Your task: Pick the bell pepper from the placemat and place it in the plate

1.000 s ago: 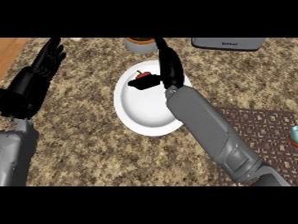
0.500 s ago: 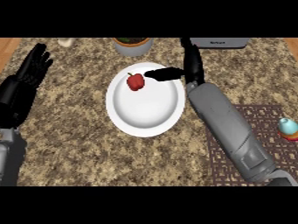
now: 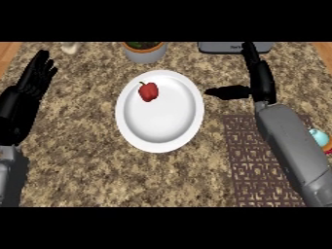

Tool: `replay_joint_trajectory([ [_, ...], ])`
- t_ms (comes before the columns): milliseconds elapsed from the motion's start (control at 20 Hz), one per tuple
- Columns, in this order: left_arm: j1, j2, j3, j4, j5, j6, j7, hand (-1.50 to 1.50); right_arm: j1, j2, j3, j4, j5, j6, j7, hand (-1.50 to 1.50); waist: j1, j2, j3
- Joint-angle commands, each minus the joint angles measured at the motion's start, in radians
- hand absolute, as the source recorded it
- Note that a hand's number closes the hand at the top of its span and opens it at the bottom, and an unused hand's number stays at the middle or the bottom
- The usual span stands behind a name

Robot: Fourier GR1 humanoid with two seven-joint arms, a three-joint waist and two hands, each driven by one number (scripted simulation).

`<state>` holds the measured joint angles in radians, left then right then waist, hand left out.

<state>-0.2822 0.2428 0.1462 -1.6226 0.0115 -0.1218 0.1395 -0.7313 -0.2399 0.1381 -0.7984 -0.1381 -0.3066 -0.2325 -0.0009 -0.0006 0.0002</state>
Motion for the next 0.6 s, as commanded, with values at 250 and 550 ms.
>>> replay_joint_trajectory([
  [250,-0.031,0.012,0.017,0.007,0.006,-0.01,0.011,0.0,0.195,-0.186,-0.066,-0.221,-0.02,0.192,0.024,-1.5,-0.007,-0.002,0.0],
  [550,0.055,-0.009,0.008,-0.032,0.016,-0.036,-0.017,0.0,0.191,-0.179,-0.128,-0.102,0.059,0.163,-0.091,-1.5,0.005,0.001,0.0],
])
